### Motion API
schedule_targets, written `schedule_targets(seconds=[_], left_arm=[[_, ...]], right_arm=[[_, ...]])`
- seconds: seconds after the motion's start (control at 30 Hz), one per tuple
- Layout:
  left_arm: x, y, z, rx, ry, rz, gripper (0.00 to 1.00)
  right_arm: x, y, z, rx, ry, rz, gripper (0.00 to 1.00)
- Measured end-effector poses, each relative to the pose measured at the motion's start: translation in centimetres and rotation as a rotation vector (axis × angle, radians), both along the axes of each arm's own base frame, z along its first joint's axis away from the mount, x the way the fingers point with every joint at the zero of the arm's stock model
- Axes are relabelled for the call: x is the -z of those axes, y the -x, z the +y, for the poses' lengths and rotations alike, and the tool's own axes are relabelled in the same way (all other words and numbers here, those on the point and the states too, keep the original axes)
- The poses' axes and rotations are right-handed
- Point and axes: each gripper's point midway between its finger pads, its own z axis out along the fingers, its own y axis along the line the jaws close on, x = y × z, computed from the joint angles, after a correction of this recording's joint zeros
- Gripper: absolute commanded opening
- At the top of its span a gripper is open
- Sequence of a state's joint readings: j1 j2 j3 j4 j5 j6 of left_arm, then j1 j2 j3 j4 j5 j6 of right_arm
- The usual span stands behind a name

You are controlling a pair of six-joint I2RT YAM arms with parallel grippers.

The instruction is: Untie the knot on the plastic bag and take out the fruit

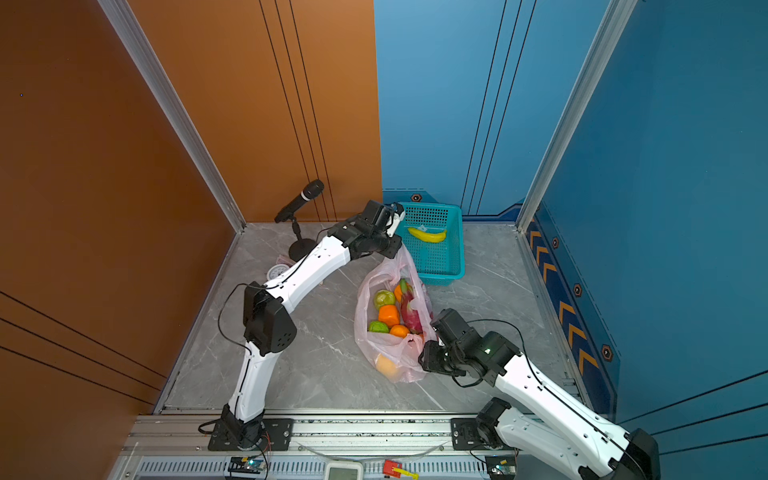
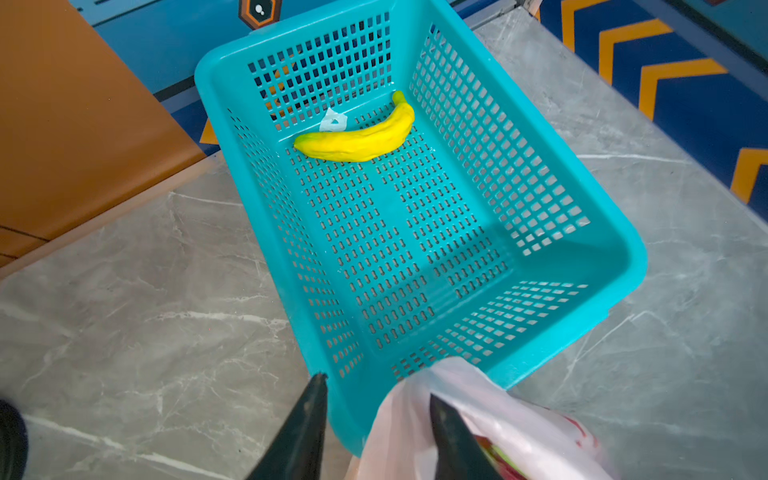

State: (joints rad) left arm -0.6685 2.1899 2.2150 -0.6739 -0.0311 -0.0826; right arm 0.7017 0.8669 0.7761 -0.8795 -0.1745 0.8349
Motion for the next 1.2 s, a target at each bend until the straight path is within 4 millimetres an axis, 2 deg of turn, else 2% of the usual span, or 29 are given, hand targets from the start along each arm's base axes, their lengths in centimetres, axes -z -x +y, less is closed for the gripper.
schedule_targets(seconds=[0.13, 0.37, 0.5, 0.63, 0.73, 0.87, 1.03, 1.13, 1.2], left_arm=[[-3.6, 1.9, -0.1, 0.01, 0.045, -0.035, 0.46], [-8.8, 5.4, 2.0, -0.035, 0.149, -0.048, 0.48], [-10.5, 8.0, 3.2, -0.074, 0.198, -0.038, 0.49], [-11.1, 11.8, 2.9, -0.09, 0.246, -0.001, 0.49], [-9.9, 14.7, 2.7, -0.113, 0.271, 0.066, 0.49], [-6.9, 16.8, 2.4, -0.147, 0.268, 0.162, 0.48], [-0.1, 19.2, 3.1, -0.203, 0.167, 0.288, 0.44], [5.4, 21.6, 4.6, -0.23, 0.056, 0.375, 0.43], [8.3, 23.0, 5.5, -0.239, -0.004, 0.421, 0.43]], right_arm=[[-3.8, -2.1, -0.5, 0.066, -0.038, -0.101, 0.57], [-9.2, -4.3, 0.0, 0.086, -0.08, -0.219, 0.59], [-10.3, -5.4, 0.9, 0.084, -0.099, -0.244, 0.59], [-10.0, -6.6, 1.9, 0.082, -0.106, -0.247, 0.59], [-9.2, -7.4, 2.7, 0.072, -0.107, -0.231, 0.58], [-7.1, -7.0, 3.9, 0.018, -0.112, -0.17, 0.57], [-2.2, -4.3, 5.6, -0.137, -0.069, -0.035, 0.54], [0.7, -1.6, 6.3, -0.253, -0.003, 0.053, 0.51], [2.3, 0.2, 6.6, -0.329, 0.034, 0.101, 0.51]])
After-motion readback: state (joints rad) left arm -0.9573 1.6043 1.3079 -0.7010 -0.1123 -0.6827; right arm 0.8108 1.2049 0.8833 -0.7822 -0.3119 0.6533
